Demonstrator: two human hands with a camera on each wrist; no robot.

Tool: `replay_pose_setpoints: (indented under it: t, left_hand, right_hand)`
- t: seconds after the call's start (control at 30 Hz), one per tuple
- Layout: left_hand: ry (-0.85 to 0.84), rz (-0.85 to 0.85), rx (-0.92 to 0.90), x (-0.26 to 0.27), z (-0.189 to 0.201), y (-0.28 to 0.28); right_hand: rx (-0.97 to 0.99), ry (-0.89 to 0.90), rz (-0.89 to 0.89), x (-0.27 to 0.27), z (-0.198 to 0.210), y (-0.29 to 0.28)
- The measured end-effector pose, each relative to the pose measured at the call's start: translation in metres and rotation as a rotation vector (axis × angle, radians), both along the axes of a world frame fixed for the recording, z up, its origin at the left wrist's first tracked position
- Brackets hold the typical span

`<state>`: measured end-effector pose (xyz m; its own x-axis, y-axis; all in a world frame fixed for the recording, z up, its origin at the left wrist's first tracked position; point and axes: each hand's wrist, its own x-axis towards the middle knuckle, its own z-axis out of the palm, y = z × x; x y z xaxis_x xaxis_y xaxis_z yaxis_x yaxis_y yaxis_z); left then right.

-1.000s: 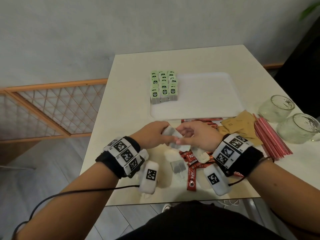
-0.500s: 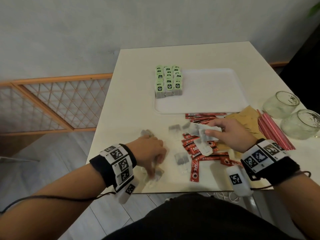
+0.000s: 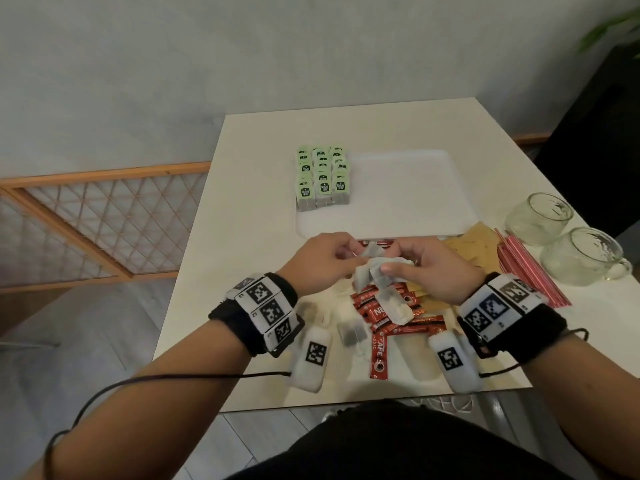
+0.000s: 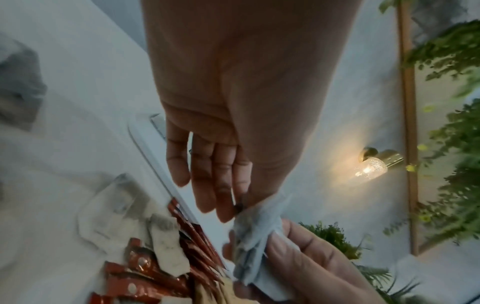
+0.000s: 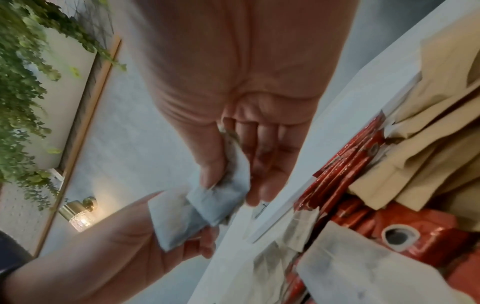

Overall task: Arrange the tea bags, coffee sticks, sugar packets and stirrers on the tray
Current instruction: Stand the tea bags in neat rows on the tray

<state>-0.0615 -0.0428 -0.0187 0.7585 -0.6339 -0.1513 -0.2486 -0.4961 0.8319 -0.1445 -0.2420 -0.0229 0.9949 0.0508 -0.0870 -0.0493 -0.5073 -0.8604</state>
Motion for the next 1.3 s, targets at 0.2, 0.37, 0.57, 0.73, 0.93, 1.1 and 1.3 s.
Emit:
replay_pose_setpoints:
  t: [0.2,0.37,0.57,0.73,0.93,1.1,1.3]
  left_hand:
    - [-0.318,-0.082,0.533,0.020,-0.026,0.005]
    - [-0.308,-0.134,0.598,0.028,-0.034,0.004]
    - [-0.116,0.157,0.100,0.035,-0.021,0.012]
    - [0.244,0.287,-0.287,0.020,-0.009,-0.010]
    - [0.685,0.319,-0.422,0.011,-0.002,-0.024]
    - [0.725,0.062,-0.317,0.014,0.005,-0.020]
    - [0.636,0.101,-0.287,0.019,-0.005,-0.017]
  right_hand:
    - [-0.195,-0.022,-0.043,0.006,-0.009,-0.008]
    - [-0.269,0.016,-0.042,0.007,-0.004,-0.012]
    - [-0.127,0.076,-0.002,0.010,0.016,-0.015]
    - [0.117,0.060,0.088,0.026,0.030,-0.011]
    - [0.015,-0.028,-0.023,0.045,0.029,-0.018]
    - [0.058,0.022,0.012,0.052,0.030,-0.016]
    - [0.009,0.020,-0.117,0.058,0.024,-0.018]
